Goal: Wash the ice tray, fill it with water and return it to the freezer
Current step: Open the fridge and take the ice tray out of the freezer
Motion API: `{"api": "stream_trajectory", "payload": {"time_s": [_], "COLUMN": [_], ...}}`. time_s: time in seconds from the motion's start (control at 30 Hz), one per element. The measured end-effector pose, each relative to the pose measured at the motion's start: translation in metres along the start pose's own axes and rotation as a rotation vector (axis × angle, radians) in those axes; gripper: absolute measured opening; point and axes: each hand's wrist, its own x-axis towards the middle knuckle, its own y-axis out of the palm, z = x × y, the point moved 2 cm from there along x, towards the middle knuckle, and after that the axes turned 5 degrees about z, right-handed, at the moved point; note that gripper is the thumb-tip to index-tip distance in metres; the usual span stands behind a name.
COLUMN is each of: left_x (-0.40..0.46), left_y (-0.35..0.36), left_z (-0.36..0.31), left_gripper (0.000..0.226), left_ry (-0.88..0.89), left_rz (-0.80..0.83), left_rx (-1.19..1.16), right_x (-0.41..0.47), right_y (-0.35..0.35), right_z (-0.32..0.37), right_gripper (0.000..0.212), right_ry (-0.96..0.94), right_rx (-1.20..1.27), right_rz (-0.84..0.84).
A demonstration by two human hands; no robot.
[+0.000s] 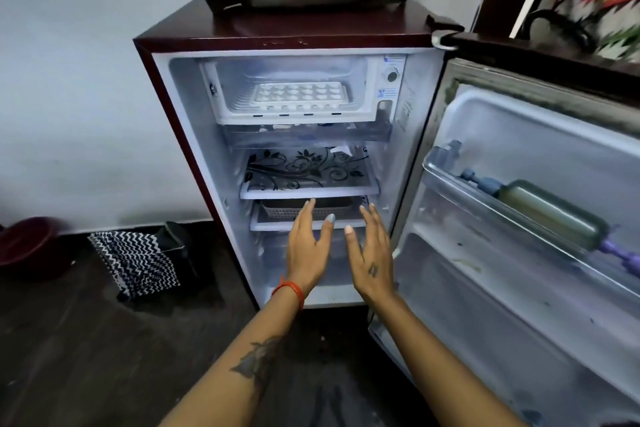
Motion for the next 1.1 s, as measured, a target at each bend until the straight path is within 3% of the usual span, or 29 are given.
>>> {"api": "stream_trajectory", "payload": {"time_s": [0.67,0.8,1.1], "left_x": [0.158,0.188,0.258], "left_y": [-0.059,-0.076,-0.103], "left_z": [-0.001,0.0,0.015], "left_gripper": [0.068,0.067,0.063], "left_ry": [-0.057,-0.073,-0.033], "left_rz": [-0.194,-0.216,-0.243], "left_rx": [-0.033,-0.048,-0.038], "right_x": [0.177,0.209,0.281], "right_y": [0.046,0.058,0.072], "right_z": [0.029,0.038,0.041], "right_gripper": [0.062,0.068,0.058], "right_ry": [-0.07,-0.057,0.001], "right_rx": [0.083,0.118,0.096], "right_rz": [0.046,0.006,-0.159]}}
